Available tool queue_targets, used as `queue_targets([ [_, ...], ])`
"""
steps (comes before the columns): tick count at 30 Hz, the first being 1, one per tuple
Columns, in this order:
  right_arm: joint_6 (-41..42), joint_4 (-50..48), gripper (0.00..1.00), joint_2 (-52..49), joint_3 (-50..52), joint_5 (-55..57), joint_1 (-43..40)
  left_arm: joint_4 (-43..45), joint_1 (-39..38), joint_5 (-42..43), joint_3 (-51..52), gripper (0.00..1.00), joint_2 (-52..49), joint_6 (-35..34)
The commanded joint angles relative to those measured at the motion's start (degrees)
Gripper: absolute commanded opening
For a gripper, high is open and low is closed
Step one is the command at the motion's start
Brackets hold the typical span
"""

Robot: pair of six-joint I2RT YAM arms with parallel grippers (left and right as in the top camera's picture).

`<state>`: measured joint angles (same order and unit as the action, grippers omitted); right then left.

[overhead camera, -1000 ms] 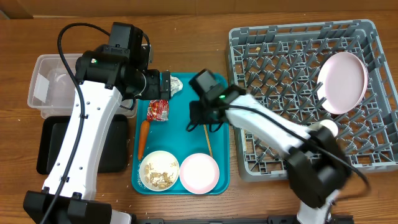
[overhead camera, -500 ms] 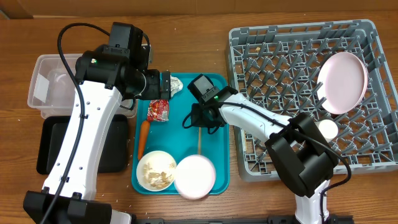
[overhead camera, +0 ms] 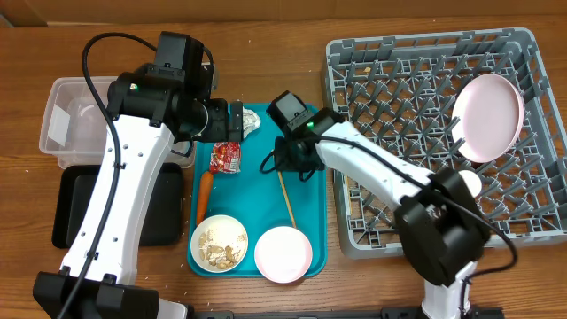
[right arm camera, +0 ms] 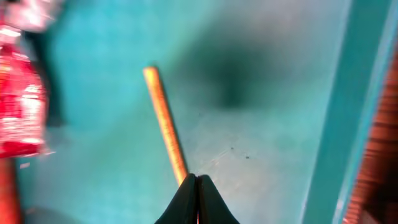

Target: Sort waste into correct bins and load items into the dishwasher

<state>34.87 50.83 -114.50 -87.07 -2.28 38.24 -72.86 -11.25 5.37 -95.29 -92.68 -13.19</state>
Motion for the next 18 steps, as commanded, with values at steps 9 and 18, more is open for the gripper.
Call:
queue_targets([
  [9, -3.8, 0.3, 0.13, 12.0, -1.8, 1.1, -2.7, 0.0, 0.0, 0.4, -1.1, 1.0, 0.8, 0.3],
  [18, -3.8, -6.7, 0.43, 2.6, 4.2, 0.9, 1.8, 0.0, 0.0, 0.4, -1.1, 1.0, 0.8, 0.3],
])
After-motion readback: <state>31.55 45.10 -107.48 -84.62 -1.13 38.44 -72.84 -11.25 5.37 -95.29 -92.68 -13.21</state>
